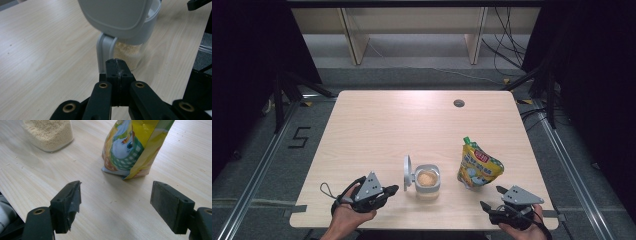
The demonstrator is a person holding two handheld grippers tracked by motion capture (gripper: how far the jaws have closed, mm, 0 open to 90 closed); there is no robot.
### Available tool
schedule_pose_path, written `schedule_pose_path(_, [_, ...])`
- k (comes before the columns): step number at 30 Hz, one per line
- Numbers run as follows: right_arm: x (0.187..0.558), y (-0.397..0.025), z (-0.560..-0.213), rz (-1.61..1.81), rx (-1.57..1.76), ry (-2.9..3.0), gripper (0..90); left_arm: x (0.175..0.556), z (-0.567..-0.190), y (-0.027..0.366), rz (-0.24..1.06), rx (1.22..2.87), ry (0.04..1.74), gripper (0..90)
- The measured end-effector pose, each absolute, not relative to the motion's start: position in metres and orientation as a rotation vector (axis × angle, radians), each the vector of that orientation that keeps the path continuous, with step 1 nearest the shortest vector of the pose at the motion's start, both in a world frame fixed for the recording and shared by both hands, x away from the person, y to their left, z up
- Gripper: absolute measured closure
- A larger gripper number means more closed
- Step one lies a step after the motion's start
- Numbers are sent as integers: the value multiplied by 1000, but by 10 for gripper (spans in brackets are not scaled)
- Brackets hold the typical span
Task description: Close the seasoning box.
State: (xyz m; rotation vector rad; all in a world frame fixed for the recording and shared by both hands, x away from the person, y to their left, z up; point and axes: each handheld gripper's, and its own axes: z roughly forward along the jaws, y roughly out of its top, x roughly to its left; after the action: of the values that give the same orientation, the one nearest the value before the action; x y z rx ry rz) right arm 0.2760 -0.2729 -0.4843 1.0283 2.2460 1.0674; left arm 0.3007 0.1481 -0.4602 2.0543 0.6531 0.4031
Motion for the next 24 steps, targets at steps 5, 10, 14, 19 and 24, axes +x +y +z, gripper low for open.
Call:
schedule_pose_path(5, [276,-273,-484,1071,1031,2245,255,304,-454,140,410,2058,626,890])
schedule_pose_path(10, [275,-272,-485,1070,1068,2258,256,308,-448,132,394,2058,613,890])
schedule_pose_path(14, [276,-272,-485,1076,1058,2260,256,309,-442,128,404,2046,601,890])
schedule_pose_path(19, [276,-272,-485,1072,1054,2262,257,309,-437,124,409,2042,588,890])
schedule_pose_path(24, [276,-272,-485,1074,1040,2266,258,309,-435,121,413,2042,577,889])
